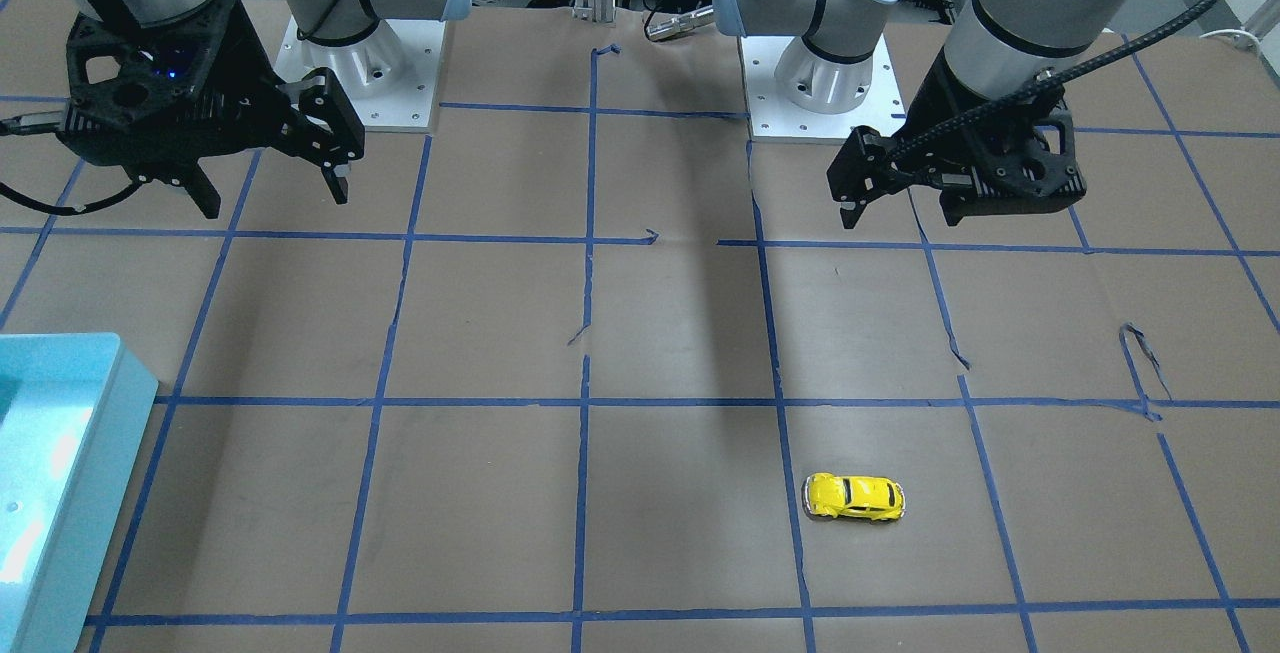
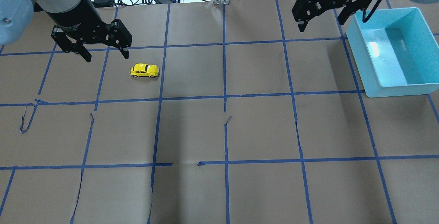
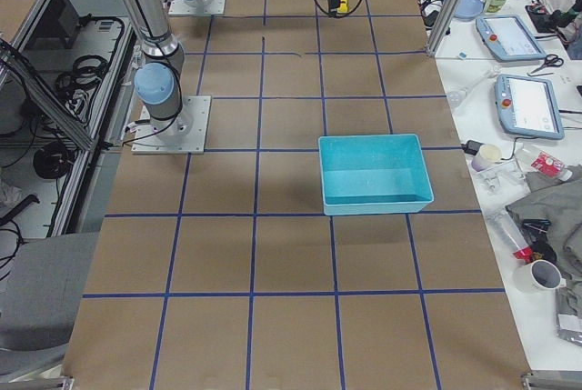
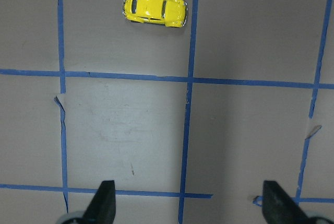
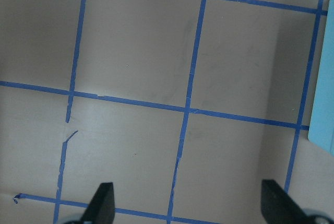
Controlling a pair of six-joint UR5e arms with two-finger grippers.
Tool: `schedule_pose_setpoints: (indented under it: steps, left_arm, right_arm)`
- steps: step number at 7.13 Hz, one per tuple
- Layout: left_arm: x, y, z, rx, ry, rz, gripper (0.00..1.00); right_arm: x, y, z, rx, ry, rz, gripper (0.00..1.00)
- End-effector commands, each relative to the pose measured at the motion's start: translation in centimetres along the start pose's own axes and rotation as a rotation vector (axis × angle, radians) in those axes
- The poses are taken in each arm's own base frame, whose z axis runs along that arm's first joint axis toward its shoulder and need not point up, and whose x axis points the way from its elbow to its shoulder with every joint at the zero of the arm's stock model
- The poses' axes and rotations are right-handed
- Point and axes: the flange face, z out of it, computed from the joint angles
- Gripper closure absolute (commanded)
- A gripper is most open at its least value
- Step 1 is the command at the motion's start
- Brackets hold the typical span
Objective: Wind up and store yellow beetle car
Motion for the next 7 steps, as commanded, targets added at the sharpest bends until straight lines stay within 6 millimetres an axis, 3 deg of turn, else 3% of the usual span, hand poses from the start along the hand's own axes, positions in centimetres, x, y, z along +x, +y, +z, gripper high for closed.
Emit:
schedule_pose_setpoints:
  steps: [1,2,4,7]
  left_arm:
    - [-3.0,-3.4,1.9,0.066,0.008,-0.094,0.00]
    - [-4.1,-4.2,3.3,0.099,0.013,-0.209,0.00]
    - [-4.3,-5.6,7.5,0.127,0.020,-0.450,0.00]
    - [-4.4,-8.9,15.3,0.118,0.056,-0.968,0.00]
  right_arm:
    - [-0.1,0.0,-0.1,0.002,-0.001,-0.001,0.00]
    - [-0.1,0.0,0.0,0.001,-0.003,-0.001,0.00]
    - [-0.1,-0.1,0.1,-0.001,-0.003,-0.001,0.00]
    - [-0.1,-0.1,0.1,-0.001,-0.005,-0.001,0.00]
